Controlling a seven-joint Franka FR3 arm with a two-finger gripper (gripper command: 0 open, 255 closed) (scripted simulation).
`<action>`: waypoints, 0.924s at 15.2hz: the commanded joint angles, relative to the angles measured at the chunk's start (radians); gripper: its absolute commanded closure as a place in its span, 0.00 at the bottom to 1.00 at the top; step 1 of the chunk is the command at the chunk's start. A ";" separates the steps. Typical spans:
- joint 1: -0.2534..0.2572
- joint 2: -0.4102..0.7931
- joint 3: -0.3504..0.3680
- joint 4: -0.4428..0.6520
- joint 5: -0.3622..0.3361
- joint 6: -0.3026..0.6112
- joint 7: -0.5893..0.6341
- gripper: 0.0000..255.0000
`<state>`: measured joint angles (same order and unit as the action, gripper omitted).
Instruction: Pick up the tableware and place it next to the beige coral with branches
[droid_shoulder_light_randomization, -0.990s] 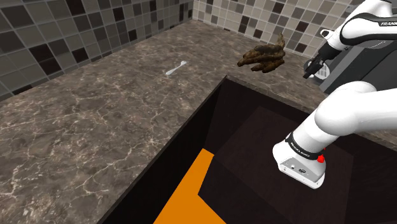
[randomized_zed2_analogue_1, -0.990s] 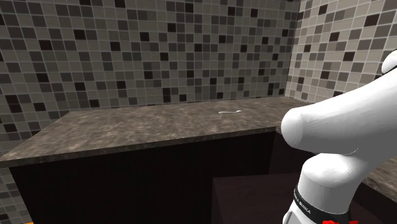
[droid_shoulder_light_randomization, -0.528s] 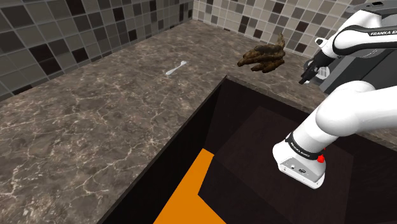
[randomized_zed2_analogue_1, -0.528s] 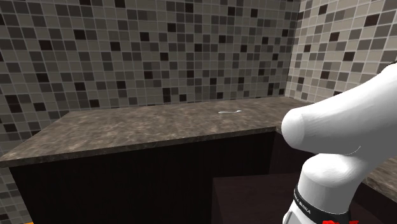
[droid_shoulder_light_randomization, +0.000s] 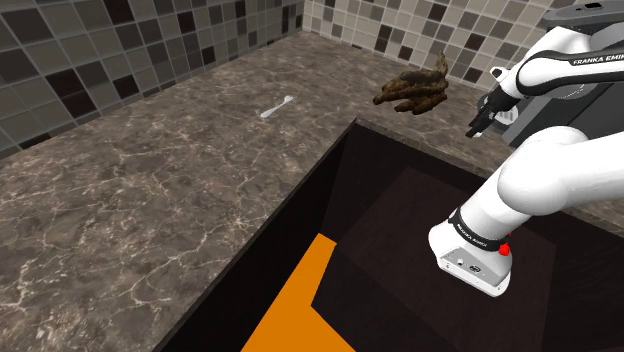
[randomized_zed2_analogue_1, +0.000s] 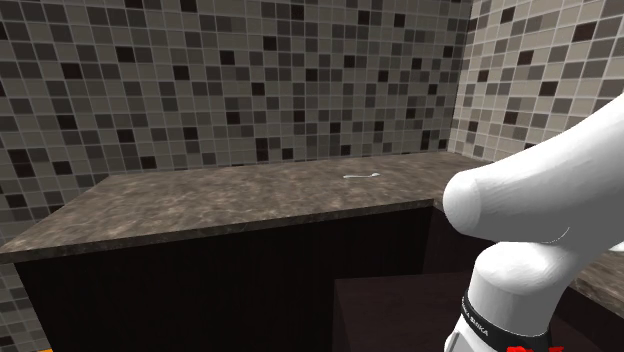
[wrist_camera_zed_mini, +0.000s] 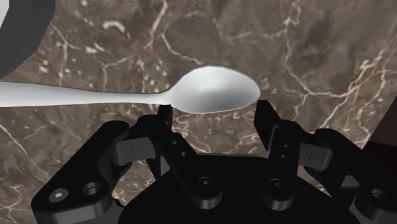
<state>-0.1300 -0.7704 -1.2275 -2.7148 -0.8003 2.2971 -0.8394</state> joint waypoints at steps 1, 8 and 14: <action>0.000 0.001 -0.002 -0.001 0.000 0.000 0.000 1.00; 0.000 0.001 -0.002 -0.001 0.000 0.000 0.000 0.00; -0.078 -0.097 0.143 0.039 0.068 -0.163 -0.024 0.00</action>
<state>-0.1998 -0.8570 -1.0986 -2.6805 -0.7394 2.1522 -0.8598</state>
